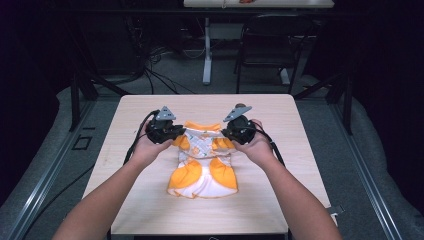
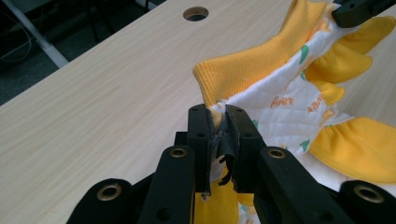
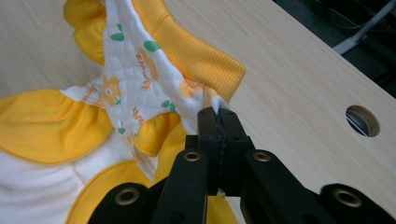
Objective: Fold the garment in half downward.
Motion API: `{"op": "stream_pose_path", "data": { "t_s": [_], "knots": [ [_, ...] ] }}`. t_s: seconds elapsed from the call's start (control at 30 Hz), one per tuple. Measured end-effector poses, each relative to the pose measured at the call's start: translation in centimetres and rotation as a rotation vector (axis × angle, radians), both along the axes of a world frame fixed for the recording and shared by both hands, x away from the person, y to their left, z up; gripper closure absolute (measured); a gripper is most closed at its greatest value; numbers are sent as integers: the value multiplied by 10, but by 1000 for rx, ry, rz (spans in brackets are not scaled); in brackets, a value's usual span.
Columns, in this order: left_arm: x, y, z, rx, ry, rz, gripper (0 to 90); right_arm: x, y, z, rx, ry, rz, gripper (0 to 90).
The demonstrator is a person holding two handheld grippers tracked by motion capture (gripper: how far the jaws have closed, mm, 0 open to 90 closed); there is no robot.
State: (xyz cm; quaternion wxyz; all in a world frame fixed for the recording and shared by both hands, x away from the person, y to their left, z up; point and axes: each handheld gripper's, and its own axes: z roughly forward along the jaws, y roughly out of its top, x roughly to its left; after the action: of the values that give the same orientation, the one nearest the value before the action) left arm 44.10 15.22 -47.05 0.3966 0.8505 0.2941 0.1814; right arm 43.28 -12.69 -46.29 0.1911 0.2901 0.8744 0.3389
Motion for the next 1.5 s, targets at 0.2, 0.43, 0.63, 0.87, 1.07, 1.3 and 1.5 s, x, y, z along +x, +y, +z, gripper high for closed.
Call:
{"op": "stream_pose_path", "data": {
  "t_s": [0.2, 0.43, 0.63, 0.87, 1.07, 1.3, 1.5],
  "knots": [
    [-10, 4, -5, -26, 10, -20, 811, -11, -1, -3, -6, -5, 22, 893],
    [-23, 7, -12, -18, 18, -49, 811, -22, -1, -10, -8, 9, 47, 892],
    [-34, 10, -17, -27, 24, -73, 811, -34, -2, -14, 2, 21, 65, 892],
    [-46, 12, -26, -24, 38, -96, 811, -48, -1, -22, -12, 40, 90, 892],
    [-54, 11, -34, -24, 51, -110, 811, -57, -1, -27, -14, 54, 102, 892],
    [-66, 13, -45, -28, 64, -123, 810, -69, -4, -34, -10, 64, 117, 892],
    [-74, 11, -56, -16, 80, -137, 810, -77, -6, -46, 8, 87, 113, 892]
  ]
}}
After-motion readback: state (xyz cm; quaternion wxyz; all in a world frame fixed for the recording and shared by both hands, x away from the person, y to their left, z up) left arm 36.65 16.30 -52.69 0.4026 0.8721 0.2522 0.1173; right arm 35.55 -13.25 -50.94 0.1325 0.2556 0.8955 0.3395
